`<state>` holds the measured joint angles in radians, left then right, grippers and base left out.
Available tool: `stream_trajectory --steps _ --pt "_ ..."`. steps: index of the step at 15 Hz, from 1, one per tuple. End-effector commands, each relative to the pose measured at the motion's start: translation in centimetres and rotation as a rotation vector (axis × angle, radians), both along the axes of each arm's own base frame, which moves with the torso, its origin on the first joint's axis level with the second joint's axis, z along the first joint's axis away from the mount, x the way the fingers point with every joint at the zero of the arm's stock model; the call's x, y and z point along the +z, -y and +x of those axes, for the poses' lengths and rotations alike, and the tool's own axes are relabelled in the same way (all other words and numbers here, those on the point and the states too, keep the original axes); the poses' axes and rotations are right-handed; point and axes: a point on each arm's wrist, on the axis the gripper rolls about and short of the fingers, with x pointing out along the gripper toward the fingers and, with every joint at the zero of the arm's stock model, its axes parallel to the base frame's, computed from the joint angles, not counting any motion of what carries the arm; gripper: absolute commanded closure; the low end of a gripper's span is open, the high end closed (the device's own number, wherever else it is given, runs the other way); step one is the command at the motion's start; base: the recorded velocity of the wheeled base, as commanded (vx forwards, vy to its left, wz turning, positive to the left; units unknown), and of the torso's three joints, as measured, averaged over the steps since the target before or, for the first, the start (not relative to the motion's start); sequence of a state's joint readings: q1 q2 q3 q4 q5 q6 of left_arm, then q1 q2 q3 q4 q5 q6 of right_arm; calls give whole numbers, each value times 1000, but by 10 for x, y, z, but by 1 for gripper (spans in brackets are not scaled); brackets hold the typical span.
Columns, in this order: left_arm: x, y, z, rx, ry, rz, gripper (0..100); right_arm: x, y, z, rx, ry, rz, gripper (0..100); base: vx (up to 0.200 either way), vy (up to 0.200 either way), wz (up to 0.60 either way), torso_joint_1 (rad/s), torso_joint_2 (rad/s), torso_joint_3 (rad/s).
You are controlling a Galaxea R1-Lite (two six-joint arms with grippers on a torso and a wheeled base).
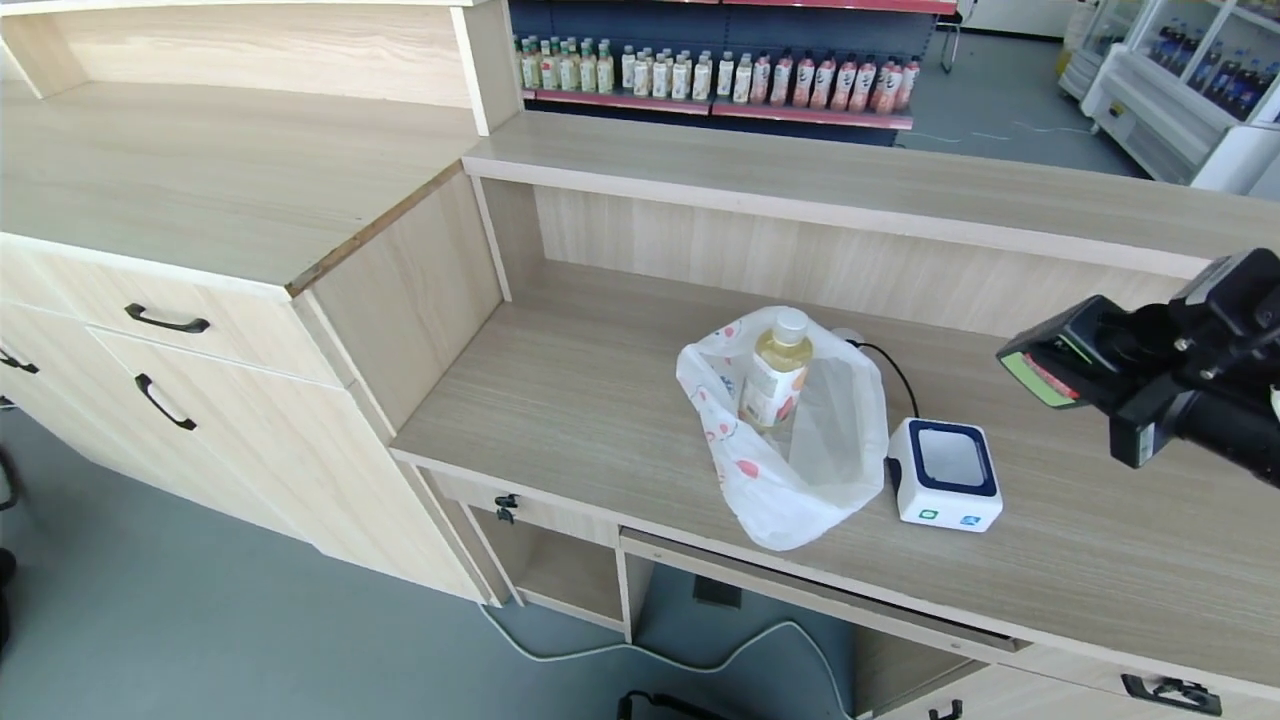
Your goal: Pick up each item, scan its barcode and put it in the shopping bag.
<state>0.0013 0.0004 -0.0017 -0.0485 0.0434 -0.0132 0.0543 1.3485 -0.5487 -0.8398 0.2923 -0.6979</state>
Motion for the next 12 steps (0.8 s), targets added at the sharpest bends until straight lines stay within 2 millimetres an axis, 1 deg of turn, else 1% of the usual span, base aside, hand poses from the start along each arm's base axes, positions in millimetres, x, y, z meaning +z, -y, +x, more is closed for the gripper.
stream_trajectory --steps 1,3,4,5,6,7,8,9,10,12 --pt "0 0 0 1 1 -1 0 -19 -13 22 51 -67 -7 100 0 0 600 7 2 7" --pt "0 0 0 0 1 -1 0 -40 -15 41 52 -157 -5 100 0 0 0 0 0 0" --pt "0 0 0 0 1 -1 0 -55 -16 55 53 -214 -5 100 0 0 0 0 0 0" --pt "0 0 0 0 1 -1 0 -66 -18 64 53 -264 22 100 0 0 0 0 0 0" --pt "0 0 0 0 1 1 0 -72 -20 68 58 -287 38 100 0 0 0 0 0 0" --pt "0 0 0 0 1 -1 0 -86 -28 76 75 -333 59 100 0 0 0 0 0 0" --pt "0 0 0 1 1 -1 0 -95 -31 80 83 -359 61 100 0 0 0 0 0 0" --pt "0 0 0 0 1 1 0 -95 -31 81 83 -359 61 100 0 0 0 0 0 0" --pt "0 0 0 1 1 -1 0 -110 -40 86 107 -404 67 100 0 0 0 0 0 0" --pt "0 0 0 0 1 -1 0 -116 -46 87 119 -434 82 100 0 0 0 0 0 0"
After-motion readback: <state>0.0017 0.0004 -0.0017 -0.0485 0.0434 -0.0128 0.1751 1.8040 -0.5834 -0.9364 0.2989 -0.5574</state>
